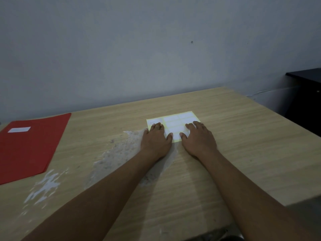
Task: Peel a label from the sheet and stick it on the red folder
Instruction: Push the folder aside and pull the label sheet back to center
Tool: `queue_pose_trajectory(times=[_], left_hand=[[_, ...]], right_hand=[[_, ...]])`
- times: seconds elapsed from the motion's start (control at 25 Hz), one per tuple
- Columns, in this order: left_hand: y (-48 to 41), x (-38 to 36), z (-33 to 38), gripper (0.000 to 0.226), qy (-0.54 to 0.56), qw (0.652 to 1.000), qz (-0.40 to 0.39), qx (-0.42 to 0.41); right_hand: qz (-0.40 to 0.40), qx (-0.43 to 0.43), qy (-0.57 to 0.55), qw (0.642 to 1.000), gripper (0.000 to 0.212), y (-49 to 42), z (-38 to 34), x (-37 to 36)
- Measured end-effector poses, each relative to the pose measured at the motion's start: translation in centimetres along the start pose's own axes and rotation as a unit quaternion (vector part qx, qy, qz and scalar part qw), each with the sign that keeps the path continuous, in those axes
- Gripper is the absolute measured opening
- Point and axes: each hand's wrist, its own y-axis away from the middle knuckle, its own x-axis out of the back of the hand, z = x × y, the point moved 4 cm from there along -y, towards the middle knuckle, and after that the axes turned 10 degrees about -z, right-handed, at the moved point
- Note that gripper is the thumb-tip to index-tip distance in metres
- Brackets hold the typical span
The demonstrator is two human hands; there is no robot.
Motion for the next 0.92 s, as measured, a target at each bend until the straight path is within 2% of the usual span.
queue_pose_trajectory(times=[0.92], left_hand=[[-15.6,0.1,5.3,0.069,0.007,0.999,0.037,-0.021]], right_hand=[[0.005,-0.030,0.009,0.999,0.059,-13.8,6.2,2.9]])
